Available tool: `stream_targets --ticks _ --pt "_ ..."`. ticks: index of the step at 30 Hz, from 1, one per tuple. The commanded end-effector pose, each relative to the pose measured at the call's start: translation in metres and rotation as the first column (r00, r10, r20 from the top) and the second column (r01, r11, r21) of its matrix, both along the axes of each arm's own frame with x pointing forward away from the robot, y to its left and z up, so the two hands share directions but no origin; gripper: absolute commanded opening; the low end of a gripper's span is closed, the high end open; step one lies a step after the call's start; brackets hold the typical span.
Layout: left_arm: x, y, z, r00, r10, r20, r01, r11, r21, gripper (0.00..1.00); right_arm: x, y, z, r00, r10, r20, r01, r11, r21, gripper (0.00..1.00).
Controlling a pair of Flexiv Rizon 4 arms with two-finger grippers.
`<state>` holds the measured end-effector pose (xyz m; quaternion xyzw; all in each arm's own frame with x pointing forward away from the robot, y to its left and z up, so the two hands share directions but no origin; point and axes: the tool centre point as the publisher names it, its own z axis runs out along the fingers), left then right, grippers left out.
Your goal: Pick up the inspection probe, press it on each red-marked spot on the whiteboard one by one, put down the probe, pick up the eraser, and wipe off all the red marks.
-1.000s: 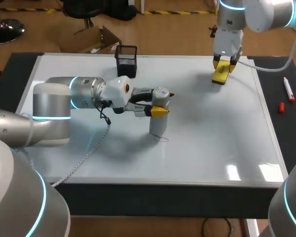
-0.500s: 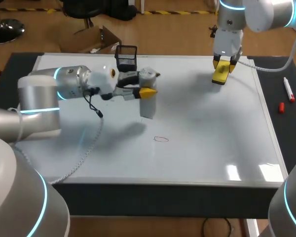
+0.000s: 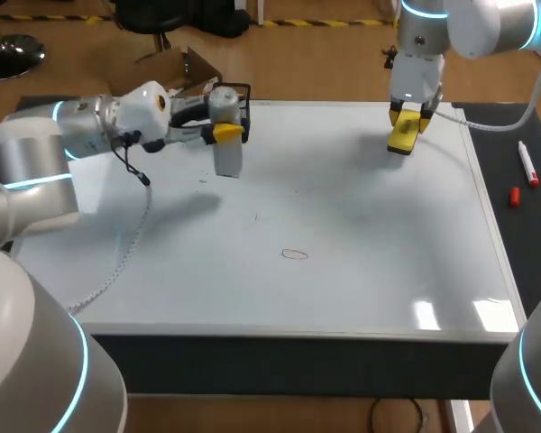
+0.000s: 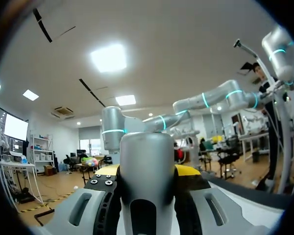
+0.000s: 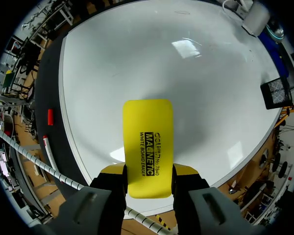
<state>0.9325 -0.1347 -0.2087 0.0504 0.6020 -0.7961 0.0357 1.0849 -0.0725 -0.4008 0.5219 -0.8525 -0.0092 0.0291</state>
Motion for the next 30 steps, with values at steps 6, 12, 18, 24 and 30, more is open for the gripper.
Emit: stream_targets --ticks 6,12,18,24,30 --pt "0.029 0.034 -0.006 1.0 0.003 0.003 -0.003 1.0 0.009 0.0 0.0 -0.001 0.001 1.0 0.002 -0.001 -0.002 1.0 -0.003 0.0" --pt "0.04 0.048 -0.014 1.0 0.026 -0.008 -0.026 1.0 0.01 0.0 0.0 -0.001 0.001 1.0 0.002 -0.001 -0.002 1.0 -0.003 0.0" --pt "0.046 0.061 -0.02 0.999 0.05 -0.018 -0.05 0.999 0.009 0.0 0.0 -0.001 0.001 1.0 0.002 -0.001 -0.002 1.0 -0.003 0.0" --pt "0.05 0.071 -0.016 0.996 0.084 -0.013 -0.084 0.996 0.005 0.0 0.0 -0.001 0.001 1.0 0.002 -0.001 -0.002 1.0 -0.003 0.0" --pt "0.051 0.073 -0.016 0.996 0.088 -0.012 -0.088 0.996 0.003 0.0 0.0 -0.001 0.001 1.0 0.002 -0.001 -0.002 1.0 -0.003 0.0"
